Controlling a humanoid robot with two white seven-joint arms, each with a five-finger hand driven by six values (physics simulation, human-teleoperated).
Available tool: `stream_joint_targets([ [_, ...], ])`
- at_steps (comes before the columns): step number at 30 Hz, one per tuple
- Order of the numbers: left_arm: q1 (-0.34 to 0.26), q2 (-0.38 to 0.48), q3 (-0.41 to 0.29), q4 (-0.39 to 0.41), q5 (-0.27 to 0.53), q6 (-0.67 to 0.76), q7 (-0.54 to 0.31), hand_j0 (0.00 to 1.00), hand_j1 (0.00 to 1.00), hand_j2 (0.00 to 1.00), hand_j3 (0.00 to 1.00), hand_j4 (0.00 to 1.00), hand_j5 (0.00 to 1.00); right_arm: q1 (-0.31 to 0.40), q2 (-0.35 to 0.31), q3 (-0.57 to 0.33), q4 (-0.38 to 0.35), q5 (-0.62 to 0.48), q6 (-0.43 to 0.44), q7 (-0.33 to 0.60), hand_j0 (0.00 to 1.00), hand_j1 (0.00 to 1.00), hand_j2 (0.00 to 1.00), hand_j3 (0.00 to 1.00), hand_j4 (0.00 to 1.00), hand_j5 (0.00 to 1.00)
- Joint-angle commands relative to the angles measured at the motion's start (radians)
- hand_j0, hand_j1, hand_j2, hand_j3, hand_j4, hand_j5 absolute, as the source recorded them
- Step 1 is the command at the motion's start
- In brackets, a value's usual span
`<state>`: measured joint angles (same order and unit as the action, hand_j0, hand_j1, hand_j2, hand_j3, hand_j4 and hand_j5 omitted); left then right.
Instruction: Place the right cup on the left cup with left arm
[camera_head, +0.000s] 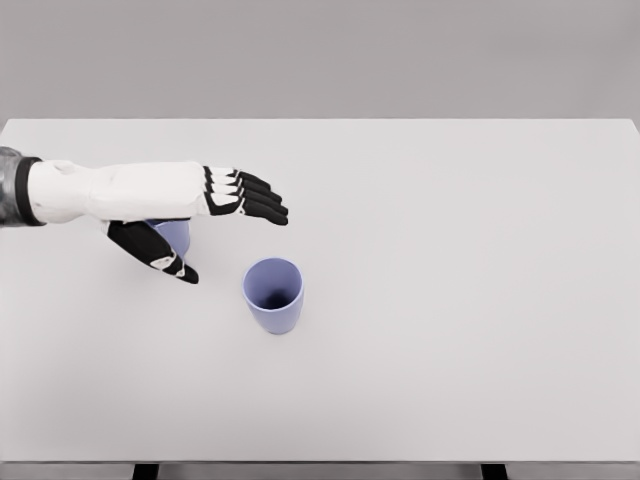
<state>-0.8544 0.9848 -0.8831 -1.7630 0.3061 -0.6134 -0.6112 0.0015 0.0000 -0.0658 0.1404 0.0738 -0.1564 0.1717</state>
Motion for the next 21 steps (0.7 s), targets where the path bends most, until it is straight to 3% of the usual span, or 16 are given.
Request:
stream_joint_targets([
  [1,0.000,-0.014,-0.054,-0.001,-0.005,0.002,0.000,1.00,1.00,1.00,1.00,1.00,1.00,0.000,0.000,0.003,-0.005,0.003,0.000,-0.001,1.00,1.00,1.00,1.00,1.00,1.00],
  [8,-0.025,-0.041,-0.062,0.002,-0.051,0.002,0.000,1.00,1.00,1.00,1.00,1.00,1.00,0.003,0.000,-0.003,0.007,0.000,0.000,0.003,1.00,1.00,1.00,1.00,1.00,1.00],
  [16,-0.054,-0.092,-0.131,0.007,-0.162,0.002,0.000,1.00,1.00,1.00,1.00,1.00,1.00,0.002,0.000,0.001,0.004,0.000,0.000,0.002,1.00,1.00,1.00,1.00,1.00,1.00],
  [21,-0.077,-0.129,-0.186,0.066,-0.167,0.002,0.000,1.00,1.00,1.00,1.00,1.00,1.00,0.002,0.000,0.001,0.005,0.000,0.000,0.003,1.00,1.00,1.00,1.00,1.00,1.00],
])
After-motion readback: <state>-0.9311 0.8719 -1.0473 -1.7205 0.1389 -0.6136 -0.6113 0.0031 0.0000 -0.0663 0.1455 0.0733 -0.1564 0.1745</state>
